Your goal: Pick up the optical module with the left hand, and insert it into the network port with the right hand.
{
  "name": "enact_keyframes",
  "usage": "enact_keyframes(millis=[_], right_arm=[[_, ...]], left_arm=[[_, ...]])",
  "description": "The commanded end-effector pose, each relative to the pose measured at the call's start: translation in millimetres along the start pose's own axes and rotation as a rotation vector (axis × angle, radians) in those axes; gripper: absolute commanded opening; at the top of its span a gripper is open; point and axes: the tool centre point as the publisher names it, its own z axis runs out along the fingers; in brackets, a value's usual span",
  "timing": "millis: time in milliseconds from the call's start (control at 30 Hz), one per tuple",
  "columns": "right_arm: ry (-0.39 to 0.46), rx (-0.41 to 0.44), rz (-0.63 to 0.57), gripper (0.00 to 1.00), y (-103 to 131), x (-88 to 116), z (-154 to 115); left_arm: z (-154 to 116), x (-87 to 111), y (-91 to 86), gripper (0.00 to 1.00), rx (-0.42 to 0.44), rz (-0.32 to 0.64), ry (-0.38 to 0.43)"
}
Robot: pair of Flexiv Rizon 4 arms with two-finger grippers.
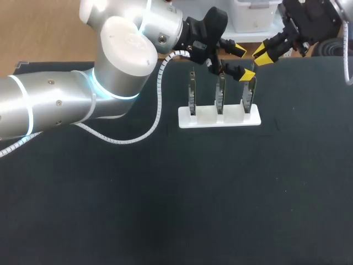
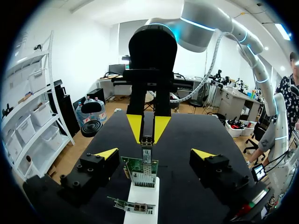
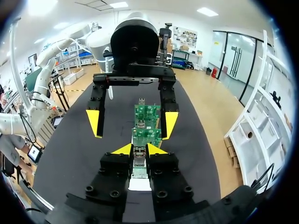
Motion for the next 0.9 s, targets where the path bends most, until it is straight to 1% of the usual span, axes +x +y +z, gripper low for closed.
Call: enact_keyframes(millis=[33,900], right_arm=[[-0.001,0.0,0.003,0.0,0.0,1.4,1.5],[0.004,-0.016,0.027,0.0,-0.5,9.3,6.5]], left_arm=[[1.0,-0.8,0.4,1.0,-0.001,-0.002,0.004],[1.0,-0.8,0.4,1.0,-0.001,-0.002,0.004]])
